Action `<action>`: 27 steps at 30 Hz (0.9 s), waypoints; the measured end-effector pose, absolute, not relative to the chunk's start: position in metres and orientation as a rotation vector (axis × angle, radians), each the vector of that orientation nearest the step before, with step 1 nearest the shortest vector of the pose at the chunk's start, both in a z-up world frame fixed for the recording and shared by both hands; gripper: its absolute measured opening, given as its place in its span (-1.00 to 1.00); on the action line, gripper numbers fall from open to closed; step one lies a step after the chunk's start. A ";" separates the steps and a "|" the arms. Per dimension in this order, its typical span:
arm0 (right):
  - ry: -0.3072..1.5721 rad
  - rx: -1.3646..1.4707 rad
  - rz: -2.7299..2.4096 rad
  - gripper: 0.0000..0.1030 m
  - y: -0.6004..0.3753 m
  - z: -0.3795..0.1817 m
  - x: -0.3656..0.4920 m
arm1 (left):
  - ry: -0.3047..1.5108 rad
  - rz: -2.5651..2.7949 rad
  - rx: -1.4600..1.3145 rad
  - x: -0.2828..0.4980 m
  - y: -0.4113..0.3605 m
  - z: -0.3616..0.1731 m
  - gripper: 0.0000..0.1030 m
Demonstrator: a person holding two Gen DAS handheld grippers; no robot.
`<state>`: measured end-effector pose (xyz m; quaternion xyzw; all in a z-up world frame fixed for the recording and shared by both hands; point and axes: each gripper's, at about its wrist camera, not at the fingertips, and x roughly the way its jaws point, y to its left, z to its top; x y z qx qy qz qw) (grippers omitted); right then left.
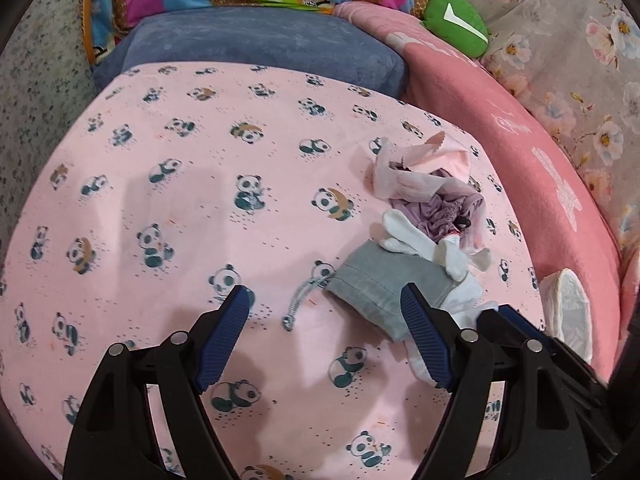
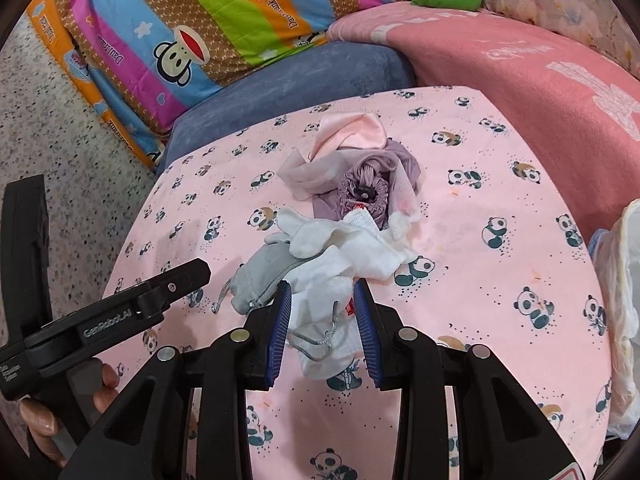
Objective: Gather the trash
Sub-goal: 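Grasp the grey sock with the left tool while the right tool grasps a white sock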
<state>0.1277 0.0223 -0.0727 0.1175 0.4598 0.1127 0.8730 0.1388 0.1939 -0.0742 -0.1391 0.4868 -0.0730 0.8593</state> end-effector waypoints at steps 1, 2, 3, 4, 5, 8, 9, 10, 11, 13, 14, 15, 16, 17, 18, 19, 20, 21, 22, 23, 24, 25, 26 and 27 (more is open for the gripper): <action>0.969 0.243 0.233 -0.33 0.023 -0.076 0.130 | 1.029 -0.165 -0.300 0.140 0.193 -0.076 0.44; 0.975 0.241 0.234 -0.37 0.023 -0.079 0.131 | 1.037 -0.178 -0.309 0.141 0.191 -0.078 0.44; 0.983 0.242 0.237 -0.39 0.024 -0.081 0.132 | 1.043 -0.188 -0.316 0.142 0.189 -0.080 0.44; 0.987 0.240 0.239 -0.48 0.023 -0.082 0.133 | 1.049 -0.193 -0.320 0.144 0.187 -0.082 0.43; 0.990 0.237 0.243 -0.64 0.023 -0.084 0.134 | 1.054 -0.198 -0.321 0.146 0.185 -0.084 0.43; 0.989 0.234 0.252 -0.79 0.022 -0.085 0.134 | 1.063 -0.225 -0.318 0.150 0.178 -0.088 0.31; 0.987 0.241 0.254 -0.79 0.021 -0.084 0.134 | 1.067 -0.236 -0.320 0.152 0.176 -0.089 0.28; 0.985 0.243 0.254 -0.80 0.020 -0.084 0.133 | 1.074 -0.244 -0.321 0.153 0.173 -0.091 0.19; 0.982 0.248 0.253 -0.80 0.019 -0.084 0.132 | 1.079 -0.253 -0.321 0.155 0.171 -0.092 0.06; 0.973 0.258 0.250 -0.81 0.016 -0.081 0.130 | 1.089 -0.270 -0.320 0.156 0.167 -0.094 -0.12; 0.968 0.262 0.249 -0.81 0.015 -0.080 0.128 | 1.093 -0.283 -0.322 0.157 0.165 -0.096 -0.31; 0.966 0.263 0.249 -0.81 0.013 -0.079 0.127 | 1.097 -0.296 -0.326 0.157 0.163 -0.096 -0.41; 0.960 0.267 0.248 -0.81 0.011 -0.077 0.125 | 1.099 -0.304 -0.332 0.157 0.162 -0.096 -0.59; 0.956 0.269 0.247 -0.81 0.009 -0.075 0.123 | 1.099 -0.311 -0.335 0.157 0.161 -0.096 -0.78; 0.952 0.270 0.247 -0.81 0.007 -0.073 0.122 | 1.098 -0.319 -0.340 0.156 0.160 -0.095 -0.86; 0.944 0.271 0.244 -0.81 0.005 -0.070 0.120 | 1.094 -0.322 -0.342 0.154 0.160 -0.093 -0.89; 0.934 0.274 0.241 -0.81 0.002 -0.066 0.117 | 1.085 -0.324 -0.338 0.153 0.160 -0.090 -0.92; 0.928 0.276 0.239 -0.81 0.000 -0.064 0.116 | 1.074 -0.327 -0.332 0.151 0.158 -0.086 -0.93; 0.917 0.280 0.236 -0.81 -0.003 -0.060 0.114 | 1.060 -0.333 -0.327 0.147 0.158 -0.081 -0.94; 0.905 0.284 0.233 -0.81 -0.007 -0.056 0.112 | 1.049 -0.335 -0.324 0.146 0.157 -0.077 -0.96; 0.889 0.289 0.230 -0.81 -0.010 -0.050 0.109 | 1.037 -0.338 -0.322 0.144 0.157 -0.071 -0.96; 0.881 0.291 0.229 -0.81 -0.013 -0.048 0.107 | 1.025 -0.341 -0.318 0.142 0.156 -0.067 -0.98; 0.865 0.295 0.224 -0.81 -0.017 -0.043 0.105 | 1.011 -0.342 -0.310 0.139 0.155 -0.061 -0.98; 0.846 0.299 0.221 -0.81 -0.021 -0.035 0.102 | 0.997 -0.343 -0.302 0.137 0.155 -0.055 -0.98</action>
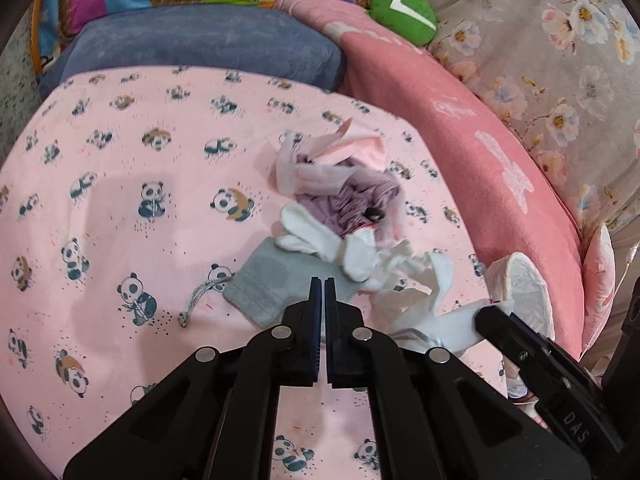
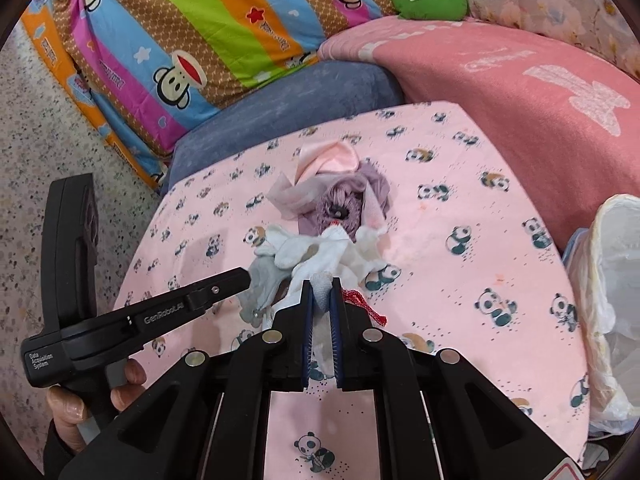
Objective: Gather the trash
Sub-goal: 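Grasp the grey sock with the left tool while the right tool grasps a white sock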
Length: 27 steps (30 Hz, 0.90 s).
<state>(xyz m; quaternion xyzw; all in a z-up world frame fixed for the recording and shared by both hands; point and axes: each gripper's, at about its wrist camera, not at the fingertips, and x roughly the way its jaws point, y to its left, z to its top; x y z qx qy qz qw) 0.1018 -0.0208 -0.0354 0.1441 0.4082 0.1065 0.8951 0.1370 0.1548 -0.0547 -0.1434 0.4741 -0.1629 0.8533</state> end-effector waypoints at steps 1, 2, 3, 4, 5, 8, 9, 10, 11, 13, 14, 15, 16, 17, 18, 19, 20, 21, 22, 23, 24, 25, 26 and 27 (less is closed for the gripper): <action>0.838 0.301 0.220 -0.81 -0.024 -0.033 0.101 | 0.986 -0.343 -0.292 0.135 0.154 -0.049 -0.98; 0.821 0.305 0.217 -0.82 -0.027 -0.026 0.098 | 0.973 -0.341 -0.278 0.132 0.153 -0.043 -0.98; 0.801 0.310 0.213 -0.81 -0.032 -0.018 0.096 | 0.963 -0.340 -0.268 0.131 0.152 -0.040 -0.98; 0.794 0.311 0.211 -0.82 -0.034 -0.016 0.095 | 0.955 -0.333 -0.254 0.130 0.150 -0.037 -0.97; 0.782 0.315 0.207 -0.82 -0.037 -0.010 0.093 | 0.949 -0.319 -0.238 0.129 0.149 -0.035 -0.97; 0.761 0.325 0.198 -0.81 -0.046 0.000 0.088 | 0.948 -0.317 -0.167 0.129 0.144 -0.040 -0.83; 0.758 0.328 0.196 -0.81 -0.048 0.002 0.087 | 0.956 -0.320 -0.133 0.129 0.141 -0.043 -0.71; 0.755 0.331 0.193 -0.82 -0.051 0.004 0.086 | 0.959 -0.319 -0.101 0.128 0.138 -0.046 -0.38; 0.752 0.337 0.190 -0.82 -0.054 0.006 0.086 | 0.955 -0.309 -0.063 0.128 0.135 -0.050 0.01; 0.748 0.346 0.185 -0.82 -0.059 0.007 0.085 | 0.924 -0.292 -0.001 0.126 0.131 -0.054 0.28; 0.748 0.347 0.184 -0.82 -0.061 0.009 0.085 | 0.918 -0.290 0.023 0.127 0.129 -0.058 0.30; 0.748 0.348 0.182 -0.82 -0.062 0.009 0.085 | 0.924 -0.294 0.035 0.129 0.128 -0.061 0.30; 0.749 0.353 0.179 -0.82 -0.064 0.008 0.086 | 0.934 -0.297 0.036 0.132 0.128 -0.065 0.30; 0.750 0.355 0.176 -0.82 -0.065 0.008 0.086 | 0.945 -0.294 0.033 0.138 0.128 -0.071 0.30; 0.751 0.356 0.175 -0.82 -0.065 0.008 0.086 | 0.951 -0.292 0.032 0.140 0.128 -0.074 0.30; 0.753 0.358 0.173 -0.82 -0.066 0.006 0.086 | 0.959 -0.296 0.034 0.143 0.128 -0.078 0.30; 0.757 0.359 0.171 -0.82 -0.066 0.005 0.087 | 0.970 -0.303 0.038 0.146 0.127 -0.083 0.30; 0.762 0.359 0.168 -0.82 -0.067 0.004 0.088 | 0.982 -0.307 0.047 0.148 0.126 -0.088 0.30; 0.763 0.359 0.166 -0.82 -0.067 0.002 0.088 | 0.990 -0.310 0.054 0.148 0.125 -0.092 0.29; 0.767 0.361 0.162 -0.82 -0.068 0.001 0.088 | 1.000 -0.314 0.060 0.149 0.124 -0.096 0.28; 0.770 0.363 0.159 -0.82 -0.069 0.000 0.088 | 1.009 -0.314 0.059 0.149 0.124 -0.100 0.21; 0.772 0.364 0.157 -0.82 -0.068 -0.001 0.089 | 1.021 -0.324 0.048 0.149 0.125 -0.102 -0.04; 0.776 0.365 0.153 -0.82 -0.069 -0.003 0.090 | 1.037 -0.336 0.027 0.149 0.127 -0.105 -0.23; 0.778 0.366 0.151 -0.82 -0.068 -0.004 0.090 | 1.046 -0.337 0.007 0.149 0.129 -0.106 -0.27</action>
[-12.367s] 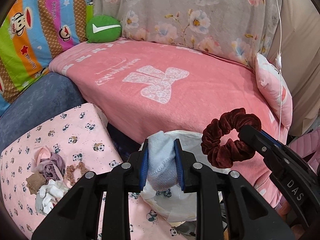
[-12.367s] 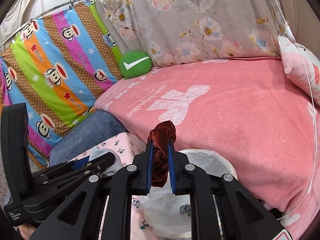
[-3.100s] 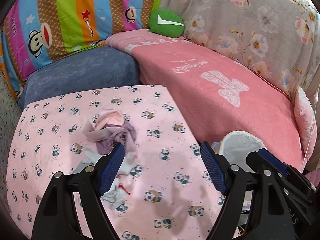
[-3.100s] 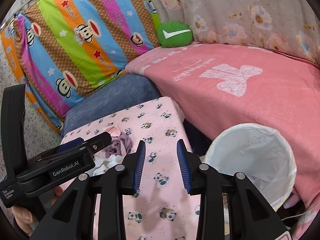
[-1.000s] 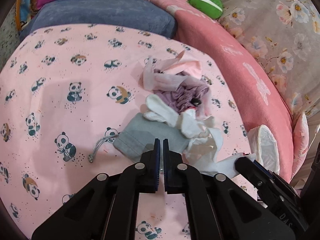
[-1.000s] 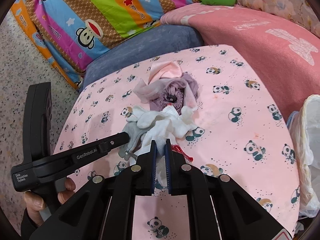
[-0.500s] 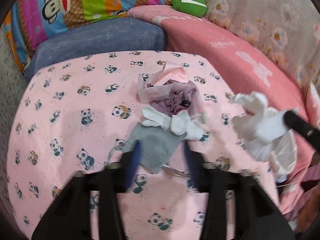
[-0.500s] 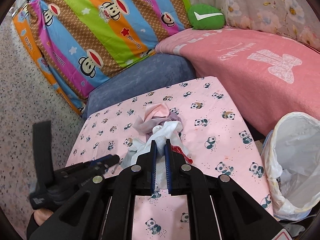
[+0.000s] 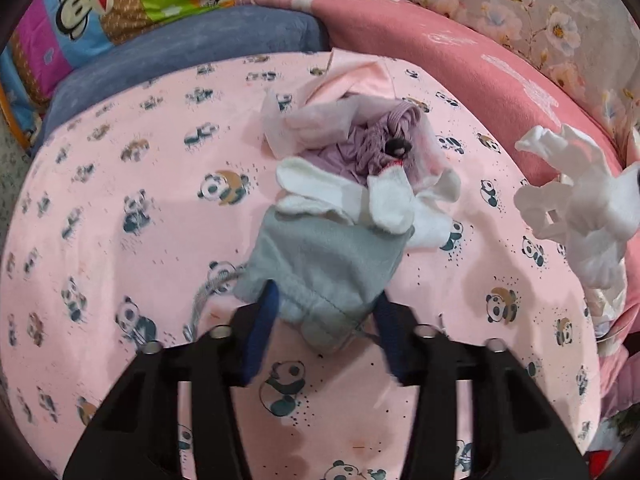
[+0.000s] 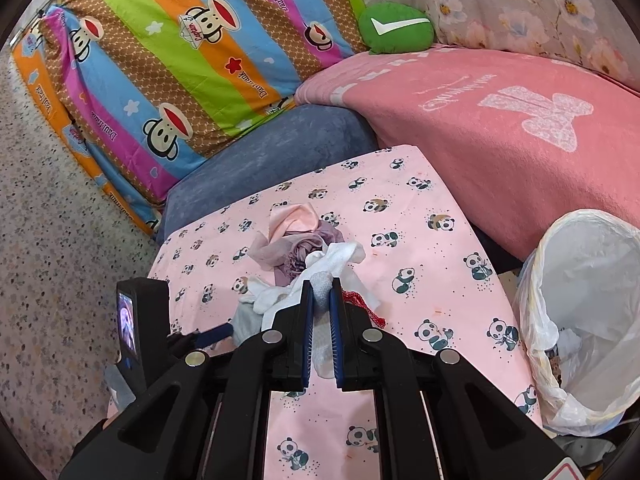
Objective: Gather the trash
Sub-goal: 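Grasp the grey sock with the left tool while the right tool grasps a white sock, then carry both socks over the white bin and open both tools to drop them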
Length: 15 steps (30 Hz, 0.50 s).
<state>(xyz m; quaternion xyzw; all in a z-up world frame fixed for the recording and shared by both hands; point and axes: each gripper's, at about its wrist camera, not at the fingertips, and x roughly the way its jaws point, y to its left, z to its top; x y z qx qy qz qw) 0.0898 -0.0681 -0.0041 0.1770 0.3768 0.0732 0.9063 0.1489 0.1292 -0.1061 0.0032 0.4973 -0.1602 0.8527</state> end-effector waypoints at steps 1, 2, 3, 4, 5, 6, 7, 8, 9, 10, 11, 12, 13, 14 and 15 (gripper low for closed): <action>0.781 0.367 0.149 -0.82 -0.069 -0.005 0.090 | 1.047 -0.338 -0.007 0.148 0.131 -0.106 -0.41; 0.782 0.367 0.148 -0.82 -0.068 -0.006 0.091 | 1.047 -0.345 -0.022 0.147 0.134 -0.105 -0.57; 0.782 0.367 0.148 -0.82 -0.067 -0.006 0.091 | 1.050 -0.349 -0.037 0.146 0.135 -0.104 -0.64; 0.782 0.367 0.148 -0.82 -0.068 -0.006 0.091 | 1.051 -0.351 -0.050 0.145 0.138 -0.102 -0.76; 0.780 0.369 0.149 -0.82 -0.068 -0.006 0.091 | 1.049 -0.351 -0.066 0.144 0.140 -0.099 -0.78; 0.779 0.368 0.149 -0.82 -0.068 -0.006 0.092 | 1.045 -0.349 -0.078 0.142 0.142 -0.095 -0.79; 0.774 0.368 0.150 -0.82 -0.068 -0.005 0.091 | 1.039 -0.345 -0.086 0.141 0.143 -0.091 -0.80; 0.771 0.368 0.151 -0.82 -0.068 -0.004 0.091 | 1.028 -0.345 -0.094 0.138 0.144 -0.085 -0.81; 0.765 0.368 0.153 -0.82 -0.068 -0.003 0.091 | 1.019 -0.345 -0.100 0.137 0.144 -0.080 -0.82; 0.755 0.366 0.155 -0.82 -0.068 0.001 0.090 | 1.009 -0.346 -0.104 0.136 0.143 -0.074 -0.82; 0.751 0.365 0.155 -0.82 -0.069 0.002 0.090 | 0.994 -0.351 -0.108 0.134 0.142 -0.067 -0.82; 0.741 0.363 0.155 -0.82 -0.069 0.006 0.089 | 0.979 -0.355 -0.108 0.132 0.139 -0.059 -0.82; 0.734 0.362 0.155 -0.82 -0.070 0.009 0.088 | 0.964 -0.359 -0.106 0.131 0.136 -0.052 -0.82; 0.717 0.363 0.155 -0.82 -0.073 0.015 0.087 | 0.949 -0.366 -0.104 0.129 0.133 -0.044 -0.82; 0.710 0.364 0.155 -0.82 -0.074 0.017 0.086 | 0.935 -0.374 -0.103 0.128 0.129 -0.035 -0.82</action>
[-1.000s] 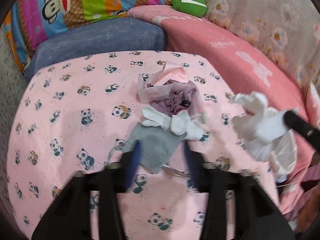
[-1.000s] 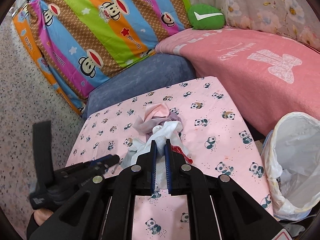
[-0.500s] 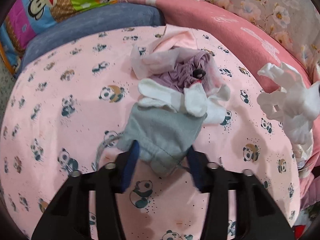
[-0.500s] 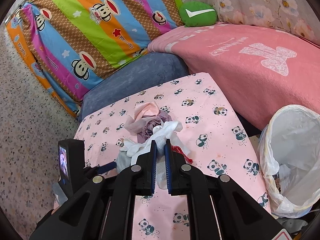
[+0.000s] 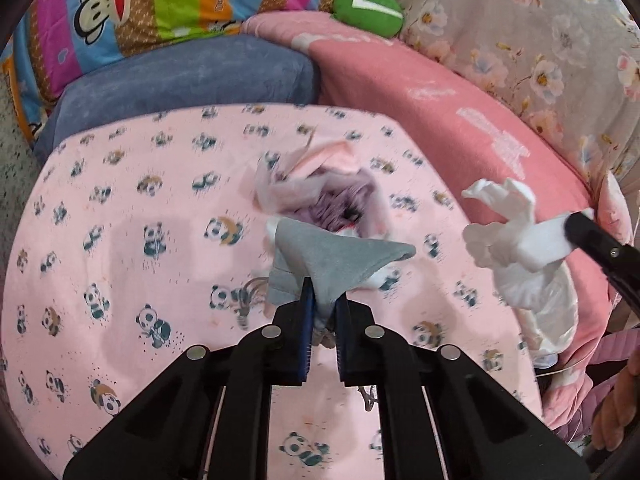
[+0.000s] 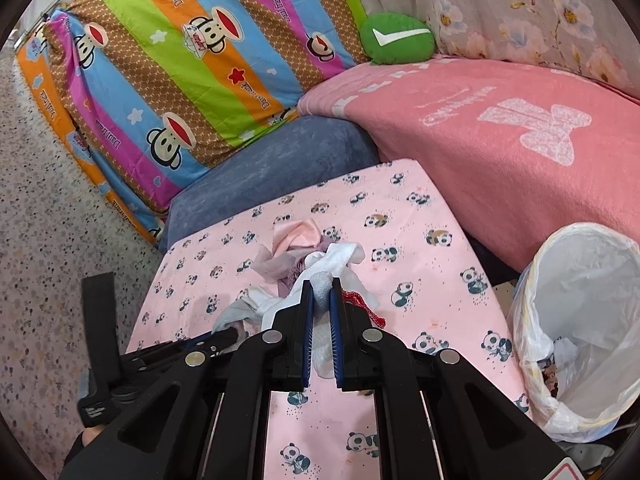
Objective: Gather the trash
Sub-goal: 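Carry both socks over the white bin and open both tools to drop them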
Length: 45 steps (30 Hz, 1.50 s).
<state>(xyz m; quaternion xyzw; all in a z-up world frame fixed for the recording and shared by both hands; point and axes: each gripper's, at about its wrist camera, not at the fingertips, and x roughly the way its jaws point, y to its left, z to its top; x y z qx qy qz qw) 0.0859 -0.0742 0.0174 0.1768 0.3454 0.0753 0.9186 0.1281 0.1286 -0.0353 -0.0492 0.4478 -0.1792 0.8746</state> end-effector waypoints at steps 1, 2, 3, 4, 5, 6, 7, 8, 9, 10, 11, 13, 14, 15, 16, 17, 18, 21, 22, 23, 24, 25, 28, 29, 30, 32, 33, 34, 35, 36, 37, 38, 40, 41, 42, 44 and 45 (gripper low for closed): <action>0.702 0.364 0.155 -0.82 -0.076 0.021 0.085 | 0.922 -0.386 -0.104 0.127 0.125 -0.028 -0.82; 0.689 0.363 0.153 -0.82 -0.078 0.026 0.084 | 0.903 -0.398 -0.102 0.124 0.120 -0.018 -0.82; 0.674 0.360 0.150 -0.82 -0.081 0.031 0.082 | 0.889 -0.405 -0.098 0.124 0.115 -0.011 -0.82; 0.657 0.359 0.146 -0.82 -0.085 0.038 0.080 | 0.874 -0.414 -0.094 0.123 0.110 -0.004 -0.82; 0.641 0.358 0.142 -0.82 -0.088 0.044 0.078 | 0.858 -0.424 -0.089 0.122 0.104 0.003 -0.82; 0.631 0.358 0.140 -0.82 -0.091 0.048 0.077 | 0.844 -0.432 -0.086 0.121 0.098 0.010 -0.82; 0.613 0.359 0.136 -0.82 -0.096 0.055 0.074 | 0.832 -0.443 -0.083 0.120 0.092 0.016 -0.82; 0.596 0.358 0.132 -0.82 -0.100 0.062 0.072 | 0.819 -0.452 -0.078 0.119 0.085 0.022 -0.82; 0.587 0.356 0.129 -0.82 -0.104 0.066 0.070 | 0.807 -0.460 -0.073 0.117 0.081 0.027 -0.82; 0.569 0.351 0.122 -0.82 -0.109 0.073 0.068 | 0.797 -0.470 -0.068 0.117 0.076 0.032 -0.82; 0.562 0.350 0.119 -0.82 -0.111 0.076 0.066 | 0.787 -0.480 -0.065 0.117 0.070 0.038 -0.82; 0.535 0.348 0.105 -0.82 -0.122 0.087 0.061 | 0.770 -0.501 -0.061 0.116 0.060 0.046 -0.82; 0.525 0.350 0.098 -0.82 -0.127 0.091 0.060 | 0.761 -0.510 -0.056 0.116 0.053 0.051 -0.82; 0.511 0.355 0.088 -0.82 -0.134 0.096 0.057 | 0.752 -0.520 -0.051 0.115 0.047 0.056 -0.82; 0.503 0.357 0.082 -0.82 -0.139 0.099 0.055 | 0.743 -0.530 -0.046 0.114 0.041 0.060 -0.82; 0.489 0.361 0.068 -0.82 -0.148 0.104 0.051 | 0.734 -0.542 -0.041 0.113 0.034 0.064 -0.82; 0.484 0.362 0.063 -0.82 -0.152 0.106 0.049 | 0.725 -0.552 -0.034 0.112 0.027 0.068 -0.82; 0.460 0.370 0.035 -0.82 -0.172 0.115 0.040 | 0.703 -0.584 -0.017 0.109 0.008 0.078 -0.82; 0.454 0.374 0.025 -0.81 -0.179 0.117 0.037 | 0.698 -0.595 -0.012 0.108 0.001 0.080 -0.82; 0.451 0.375 0.021 -0.82 -0.183 0.119 0.036 | 0.693 -0.607 -0.004 0.107 -0.006 0.083 -0.82; 0.445 0.380 0.007 -0.81 -0.192 0.121 0.033 | 0.690 -0.615 0.001 0.105 -0.011 0.084 -0.82; 0.441 0.384 -0.006 -0.82 -0.200 0.122 0.029 | 0.687 -0.625 0.007 0.104 -0.017 0.085 -0.82; 0.432 0.394 -0.031 -0.81 -0.217 0.124 0.022 | 0.685 -0.654 0.026 0.100 -0.036 0.087 -0.82; 0.429 0.398 -0.042 -0.82 -0.225 0.125 0.018 | 0.684 -0.661 0.031 0.098 -0.041 0.088 -0.82; 0.428 0.400 -0.046 -0.81 -0.228 0.125 0.018 | 0.685 -0.670 0.036 0.097 -0.047 0.089 -0.82; 0.423 0.407 -0.066 -0.81 -0.241 0.124 0.011 | 0.686 -0.684 0.046 0.095 -0.057 0.090 -0.82; 0.422 0.409 -0.073 -0.82 -0.246 0.124 0.009 | 0.686 -0.692 0.051 0.093 -0.063 0.090 -0.82; 0.422 0.410 -0.077 -0.81 -0.248 0.123 0.009 | 0.685 -0.698 0.057 0.092 -0.067 0.091 -0.82; 0.421 0.412 -0.088 -0.81 -0.255 0.123 0.006 | 0.685 -0.707 0.063 0.091 -0.073 0.091 -0.82; 0.420 0.414 -0.094 -0.81 -0.260 0.123 0.004 | 0.686 -0.714 0.066 0.089 -0.077 0.091 -0.82; 0.420 0.415 -0.096 -0.82 -0.261 0.122 0.003 | 0.687 -0.719 0.071 0.087 -0.082 0.091 -0.82; 0.419 0.420 -0.107 -0.82 -0.269 0.121 0.000 | 0.688 -0.726 0.077 0.086 -0.087 0.091 -0.82; 0.419 0.424 -0.118 -0.81 -0.276 0.120 -0.003 | 0.692 -0.736 0.084 0.084 -0.094 0.090 -0.82; 0.420 0.428 -0.124 -0.81 -0.281 0.118 -0.005 | 0.695 -0.742 0.088 0.083 -0.098 0.089 -0.82; 0.420 0.430 -0.130 -0.81 -0.285 0.118 -0.006 | 0.697 -0.746 0.092 0.081 -0.102 0.088 -0.82; 0.420 0.433 -0.137 -0.81 -0.290 0.116 -0.009 | 0.702 -0.754 0.098 0.080 -0.108 0.087 -0.82; 0.421 0.437 -0.144 -0.81 -0.296 0.115 -0.010 | 0.705 -0.758 0.100 0.079 -0.111 0.086 -0.82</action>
